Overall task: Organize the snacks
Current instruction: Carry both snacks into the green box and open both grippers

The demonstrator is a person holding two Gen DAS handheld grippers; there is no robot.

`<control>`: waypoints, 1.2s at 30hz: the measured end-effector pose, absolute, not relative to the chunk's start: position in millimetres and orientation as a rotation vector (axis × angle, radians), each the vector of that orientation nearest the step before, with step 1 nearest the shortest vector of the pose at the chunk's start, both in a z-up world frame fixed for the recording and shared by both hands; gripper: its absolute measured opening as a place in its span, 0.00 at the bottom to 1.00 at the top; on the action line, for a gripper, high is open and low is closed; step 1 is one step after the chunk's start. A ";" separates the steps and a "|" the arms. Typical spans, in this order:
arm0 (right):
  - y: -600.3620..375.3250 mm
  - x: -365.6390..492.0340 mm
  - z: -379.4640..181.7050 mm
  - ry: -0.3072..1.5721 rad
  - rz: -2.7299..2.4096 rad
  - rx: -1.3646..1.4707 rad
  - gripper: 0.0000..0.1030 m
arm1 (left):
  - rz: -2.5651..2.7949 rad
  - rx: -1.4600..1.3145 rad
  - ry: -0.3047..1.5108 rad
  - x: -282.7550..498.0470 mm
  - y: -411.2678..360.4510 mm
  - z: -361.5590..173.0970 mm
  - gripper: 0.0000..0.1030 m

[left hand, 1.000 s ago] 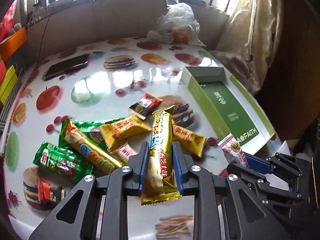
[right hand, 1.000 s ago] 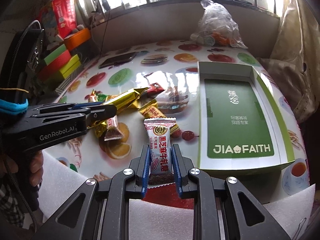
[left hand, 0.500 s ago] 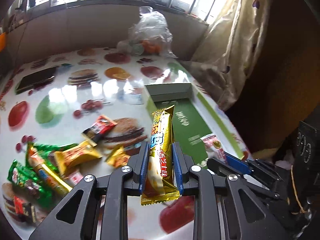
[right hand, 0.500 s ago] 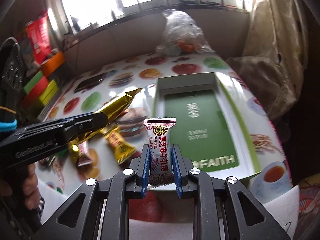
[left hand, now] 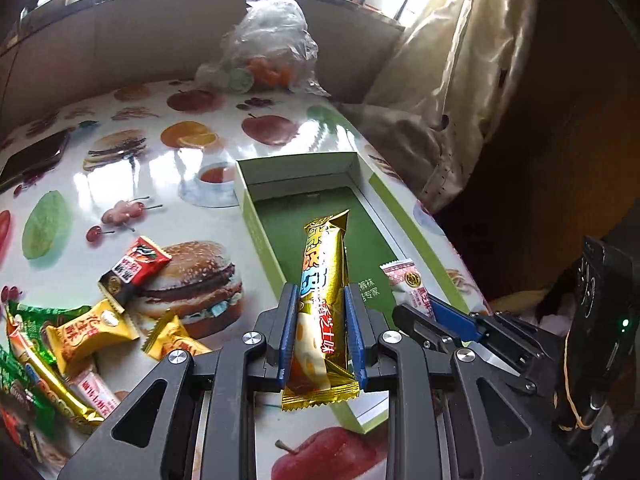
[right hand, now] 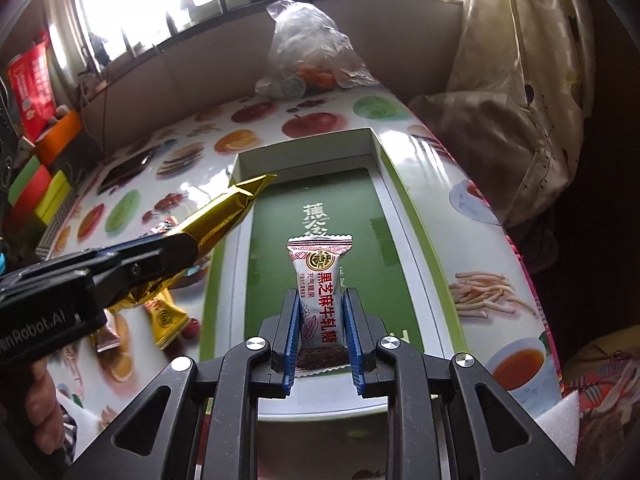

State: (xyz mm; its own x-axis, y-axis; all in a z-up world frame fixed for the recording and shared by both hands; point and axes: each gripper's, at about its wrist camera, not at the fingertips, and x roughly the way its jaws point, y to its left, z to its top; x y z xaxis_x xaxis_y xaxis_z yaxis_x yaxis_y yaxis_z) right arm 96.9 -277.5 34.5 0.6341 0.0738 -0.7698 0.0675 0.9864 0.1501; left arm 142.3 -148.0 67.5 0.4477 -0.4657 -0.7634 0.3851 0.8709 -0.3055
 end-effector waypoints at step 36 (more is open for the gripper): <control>-292.0 116.8 10.4 0.925 -0.079 0.119 0.31 | -0.559 -0.116 1.079 164.0 -176.9 32.6 0.24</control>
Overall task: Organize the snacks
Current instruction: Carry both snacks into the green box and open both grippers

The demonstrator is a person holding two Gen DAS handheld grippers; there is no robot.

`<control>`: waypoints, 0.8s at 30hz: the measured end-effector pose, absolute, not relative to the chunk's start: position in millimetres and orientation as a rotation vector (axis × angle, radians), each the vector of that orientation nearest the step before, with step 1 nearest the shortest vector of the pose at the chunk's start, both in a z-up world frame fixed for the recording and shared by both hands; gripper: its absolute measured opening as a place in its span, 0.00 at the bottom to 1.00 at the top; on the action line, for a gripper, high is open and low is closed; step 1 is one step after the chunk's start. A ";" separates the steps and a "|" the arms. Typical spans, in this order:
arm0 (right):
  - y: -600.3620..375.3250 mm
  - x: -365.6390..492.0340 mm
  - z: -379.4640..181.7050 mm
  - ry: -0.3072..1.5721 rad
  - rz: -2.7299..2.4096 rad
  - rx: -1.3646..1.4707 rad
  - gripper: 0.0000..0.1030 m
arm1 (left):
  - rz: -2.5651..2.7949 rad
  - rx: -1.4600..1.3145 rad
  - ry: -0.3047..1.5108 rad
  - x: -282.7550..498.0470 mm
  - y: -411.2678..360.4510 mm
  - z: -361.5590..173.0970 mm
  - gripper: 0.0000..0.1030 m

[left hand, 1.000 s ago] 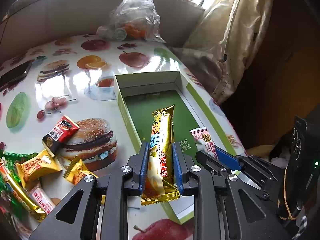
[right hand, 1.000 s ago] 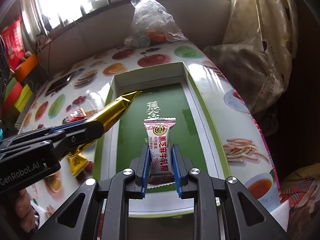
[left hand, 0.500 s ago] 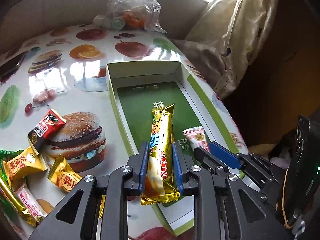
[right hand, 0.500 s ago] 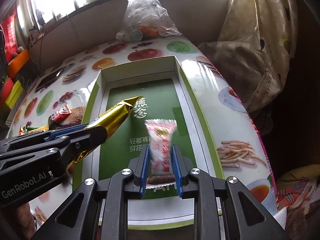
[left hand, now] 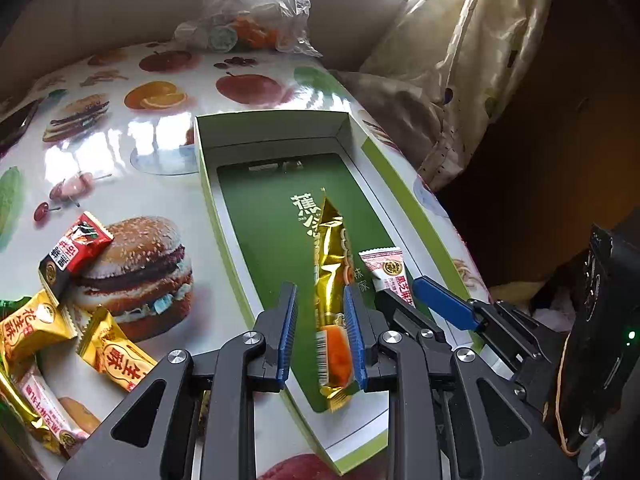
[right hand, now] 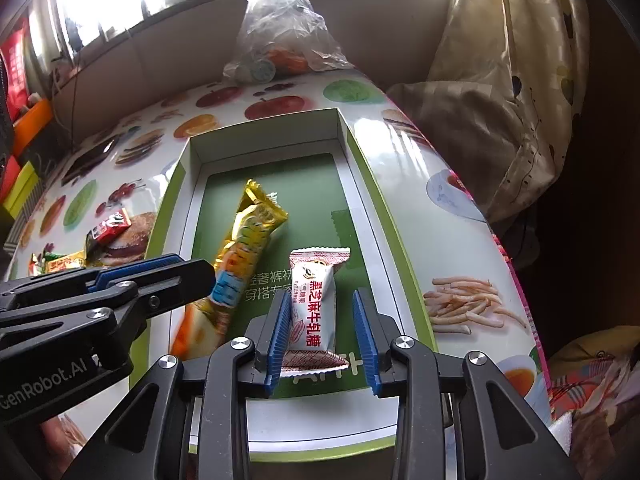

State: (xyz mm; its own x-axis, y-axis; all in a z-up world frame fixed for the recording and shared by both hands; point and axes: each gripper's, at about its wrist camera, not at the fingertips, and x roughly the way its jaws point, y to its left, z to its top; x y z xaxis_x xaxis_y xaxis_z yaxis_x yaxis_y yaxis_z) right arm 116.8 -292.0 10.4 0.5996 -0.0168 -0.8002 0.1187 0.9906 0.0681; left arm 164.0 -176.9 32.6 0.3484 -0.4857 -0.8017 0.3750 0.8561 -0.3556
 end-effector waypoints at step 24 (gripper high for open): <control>-276.2 75.9 20.4 0.965 -0.043 0.039 0.38 | -0.519 -0.077 0.981 125.5 -149.5 64.9 0.25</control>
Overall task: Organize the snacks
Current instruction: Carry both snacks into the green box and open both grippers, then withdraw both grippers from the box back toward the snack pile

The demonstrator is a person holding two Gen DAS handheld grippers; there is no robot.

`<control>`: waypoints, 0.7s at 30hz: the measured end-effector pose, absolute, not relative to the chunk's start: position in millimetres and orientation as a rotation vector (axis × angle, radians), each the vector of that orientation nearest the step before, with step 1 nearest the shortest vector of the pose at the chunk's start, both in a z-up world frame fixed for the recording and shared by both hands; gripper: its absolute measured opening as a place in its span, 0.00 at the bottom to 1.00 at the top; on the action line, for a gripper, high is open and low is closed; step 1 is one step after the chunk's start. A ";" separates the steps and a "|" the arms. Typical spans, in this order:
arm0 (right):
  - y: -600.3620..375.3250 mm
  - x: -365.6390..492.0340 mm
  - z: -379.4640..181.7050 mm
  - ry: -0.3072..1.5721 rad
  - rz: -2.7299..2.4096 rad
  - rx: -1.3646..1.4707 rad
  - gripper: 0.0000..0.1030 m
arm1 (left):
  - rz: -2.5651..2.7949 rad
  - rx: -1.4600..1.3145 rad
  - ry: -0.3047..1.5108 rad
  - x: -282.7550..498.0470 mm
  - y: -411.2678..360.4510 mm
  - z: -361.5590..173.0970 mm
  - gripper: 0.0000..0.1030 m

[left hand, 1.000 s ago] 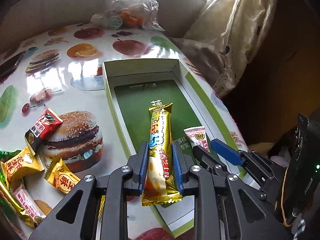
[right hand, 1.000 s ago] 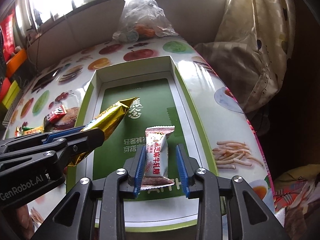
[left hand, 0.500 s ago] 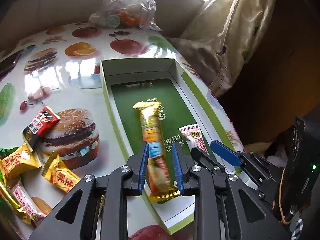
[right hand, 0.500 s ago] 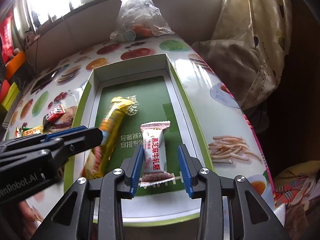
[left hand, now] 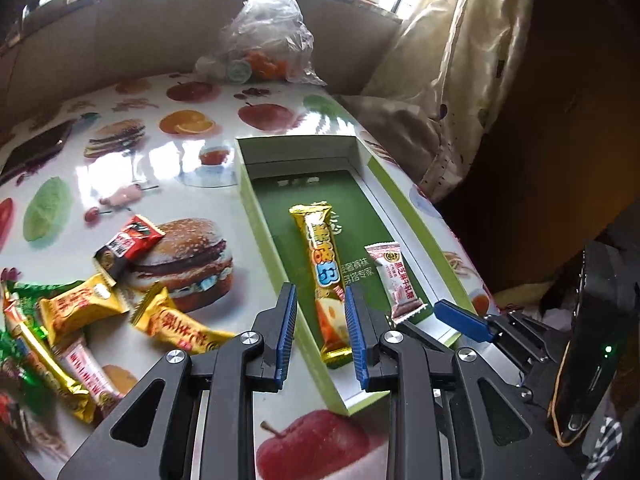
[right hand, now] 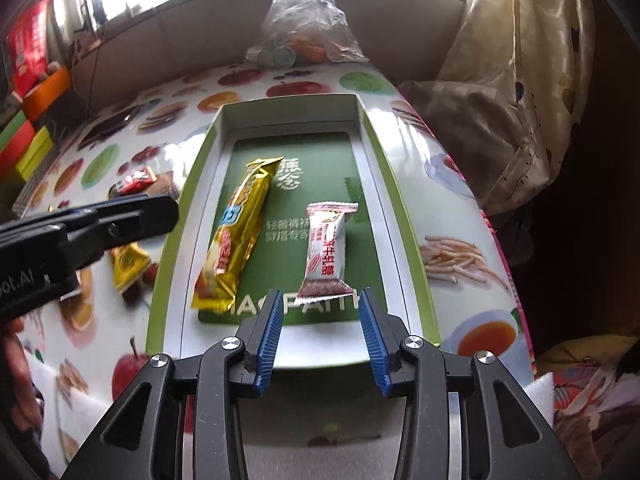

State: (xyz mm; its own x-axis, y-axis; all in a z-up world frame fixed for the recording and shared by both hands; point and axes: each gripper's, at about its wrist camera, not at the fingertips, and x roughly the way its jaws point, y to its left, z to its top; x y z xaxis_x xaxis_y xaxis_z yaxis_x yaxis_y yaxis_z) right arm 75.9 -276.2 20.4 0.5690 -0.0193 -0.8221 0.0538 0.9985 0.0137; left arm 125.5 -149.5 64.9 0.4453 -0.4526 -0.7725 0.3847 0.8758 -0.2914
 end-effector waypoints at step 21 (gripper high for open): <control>-269.1 40.4 24.1 1.037 0.030 -0.046 0.38 | -0.480 -0.044 0.964 100.2 -131.9 67.8 0.25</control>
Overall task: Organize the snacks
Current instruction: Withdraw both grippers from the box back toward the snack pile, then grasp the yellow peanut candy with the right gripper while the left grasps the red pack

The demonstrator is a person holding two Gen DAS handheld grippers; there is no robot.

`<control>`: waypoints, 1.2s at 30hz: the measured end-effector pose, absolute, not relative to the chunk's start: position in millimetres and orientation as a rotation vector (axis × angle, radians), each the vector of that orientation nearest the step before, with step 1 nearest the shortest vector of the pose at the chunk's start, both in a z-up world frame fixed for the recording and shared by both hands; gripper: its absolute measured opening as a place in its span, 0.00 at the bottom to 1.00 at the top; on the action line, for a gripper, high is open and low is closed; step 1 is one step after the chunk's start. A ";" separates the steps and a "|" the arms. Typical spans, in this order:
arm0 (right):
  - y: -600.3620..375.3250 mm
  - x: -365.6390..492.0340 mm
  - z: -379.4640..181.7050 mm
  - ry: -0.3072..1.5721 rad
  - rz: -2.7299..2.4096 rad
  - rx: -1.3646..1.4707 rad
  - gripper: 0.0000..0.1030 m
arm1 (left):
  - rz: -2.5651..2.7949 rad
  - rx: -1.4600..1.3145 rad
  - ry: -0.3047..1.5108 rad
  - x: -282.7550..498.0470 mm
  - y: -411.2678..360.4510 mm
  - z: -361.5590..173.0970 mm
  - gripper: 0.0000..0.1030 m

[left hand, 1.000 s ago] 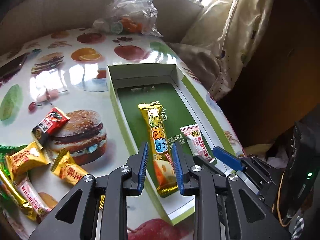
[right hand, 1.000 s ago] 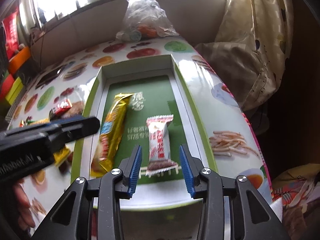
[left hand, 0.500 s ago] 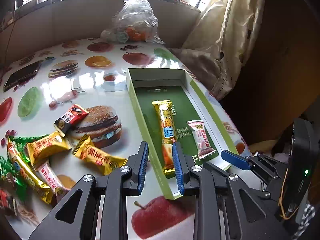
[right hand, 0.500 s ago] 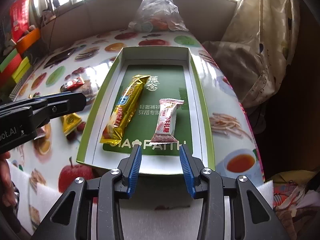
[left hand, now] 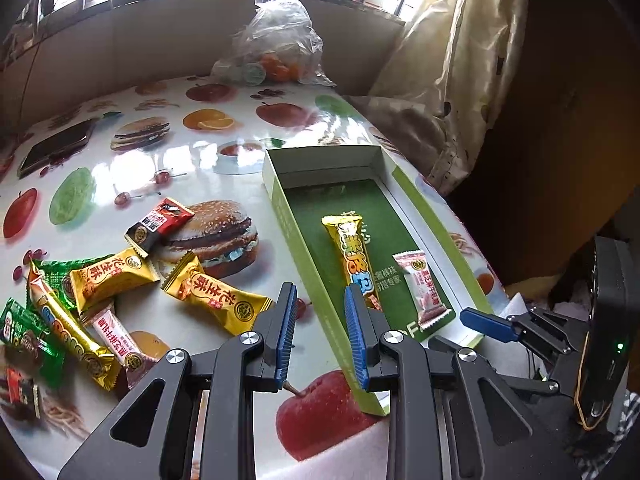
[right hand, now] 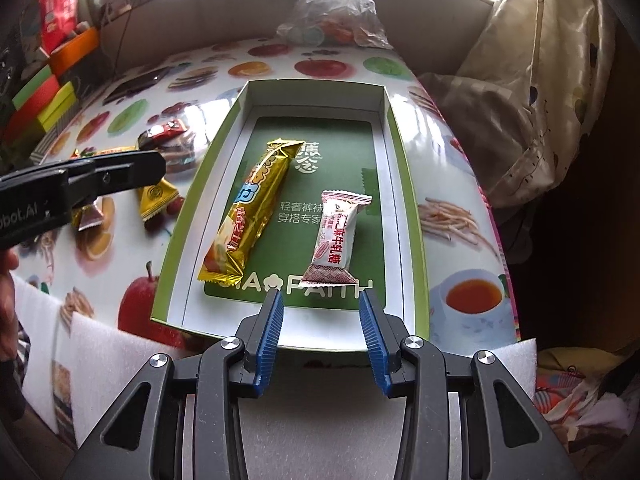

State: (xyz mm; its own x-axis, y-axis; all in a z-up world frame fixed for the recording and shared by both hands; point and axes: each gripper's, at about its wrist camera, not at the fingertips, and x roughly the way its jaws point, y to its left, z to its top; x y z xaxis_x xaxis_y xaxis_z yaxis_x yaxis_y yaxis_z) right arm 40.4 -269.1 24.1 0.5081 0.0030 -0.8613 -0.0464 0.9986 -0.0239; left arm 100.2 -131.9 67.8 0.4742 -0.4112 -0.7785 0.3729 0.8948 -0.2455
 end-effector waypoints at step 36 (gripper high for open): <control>-175.4 66.7 47.7 0.839 0.200 -0.014 0.38 | -0.184 -0.123 0.928 77.5 -0.9 61.8 0.25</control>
State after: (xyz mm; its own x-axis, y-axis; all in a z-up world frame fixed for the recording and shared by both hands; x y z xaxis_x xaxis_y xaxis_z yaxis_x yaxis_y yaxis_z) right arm 66.7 -175.4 47.7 0.6507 0.1711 -0.7398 -0.1819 0.9810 0.0669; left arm 77.5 -0.9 61.8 0.5856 -0.2103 -0.7828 0.1044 0.9773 -0.1844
